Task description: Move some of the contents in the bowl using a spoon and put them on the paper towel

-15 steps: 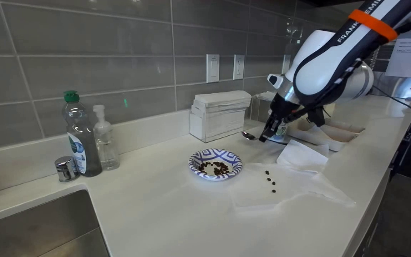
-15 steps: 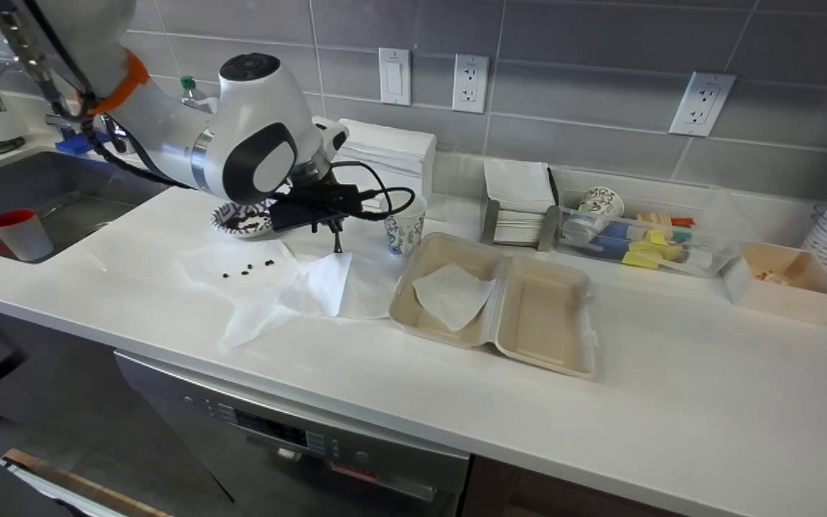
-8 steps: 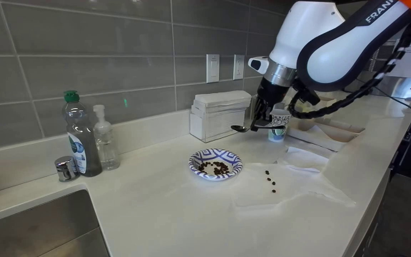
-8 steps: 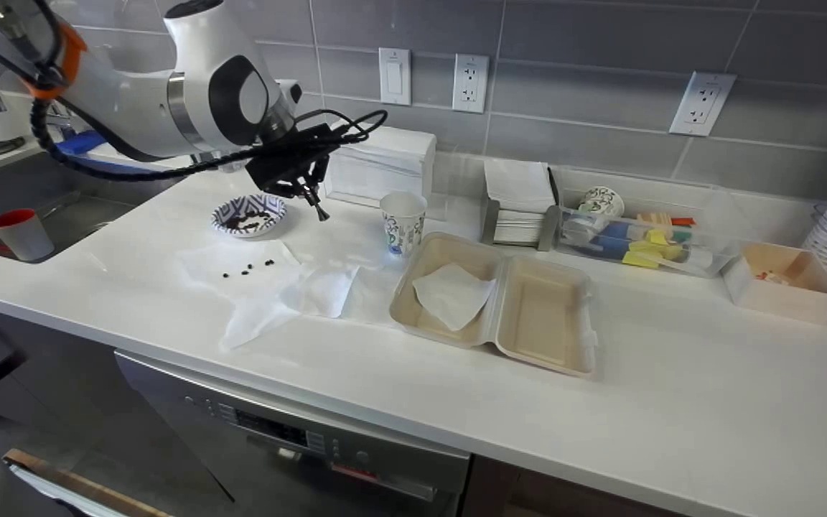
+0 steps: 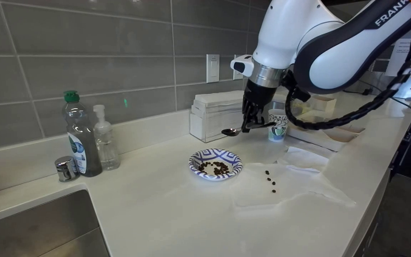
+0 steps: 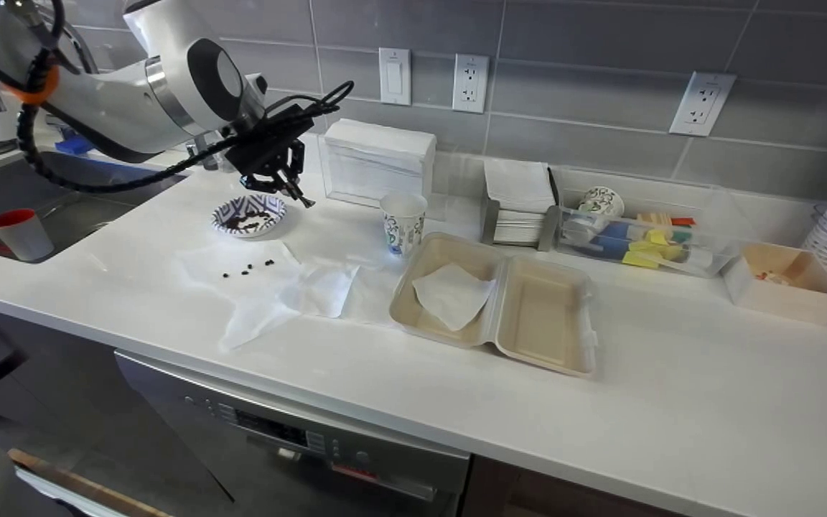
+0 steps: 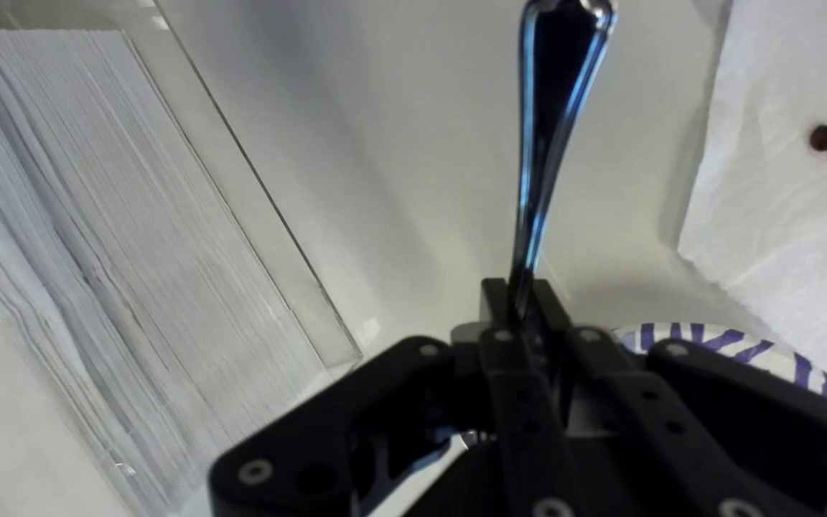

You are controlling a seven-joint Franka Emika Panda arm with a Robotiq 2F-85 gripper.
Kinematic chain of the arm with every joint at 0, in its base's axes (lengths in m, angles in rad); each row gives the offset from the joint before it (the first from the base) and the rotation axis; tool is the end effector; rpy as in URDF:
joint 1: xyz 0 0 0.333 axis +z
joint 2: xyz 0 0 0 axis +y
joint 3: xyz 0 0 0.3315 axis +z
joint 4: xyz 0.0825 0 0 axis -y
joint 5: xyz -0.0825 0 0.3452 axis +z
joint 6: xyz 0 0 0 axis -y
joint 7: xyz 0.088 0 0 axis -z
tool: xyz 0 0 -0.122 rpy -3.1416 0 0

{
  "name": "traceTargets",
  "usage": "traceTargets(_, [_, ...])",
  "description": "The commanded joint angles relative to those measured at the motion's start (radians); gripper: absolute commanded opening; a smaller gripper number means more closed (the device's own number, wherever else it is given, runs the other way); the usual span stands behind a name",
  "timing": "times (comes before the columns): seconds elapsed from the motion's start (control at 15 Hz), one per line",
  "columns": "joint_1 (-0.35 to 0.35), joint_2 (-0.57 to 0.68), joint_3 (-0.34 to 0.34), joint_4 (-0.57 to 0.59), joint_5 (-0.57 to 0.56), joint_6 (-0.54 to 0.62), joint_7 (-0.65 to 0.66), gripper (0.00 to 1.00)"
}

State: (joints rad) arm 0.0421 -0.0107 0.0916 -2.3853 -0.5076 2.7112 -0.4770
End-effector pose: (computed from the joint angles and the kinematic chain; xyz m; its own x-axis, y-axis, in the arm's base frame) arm 0.4923 0.0805 0.3854 0.4934 0.8672 0.0671 0.7765 -0.4739 0.4153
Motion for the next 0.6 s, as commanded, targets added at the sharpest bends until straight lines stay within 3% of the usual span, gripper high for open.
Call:
traceTargets(0.0, [0.009, 0.001, -0.010, 0.002, 0.003, -0.002, -0.004, 0.08])
traceTargets(0.07, [0.009, 0.002, -0.010, 0.003, 0.002, -0.002, -0.004, 0.02])
traceTargets(0.53, [0.066, 0.055, 0.039, 0.041, 0.006, -0.051, -0.038, 0.02])
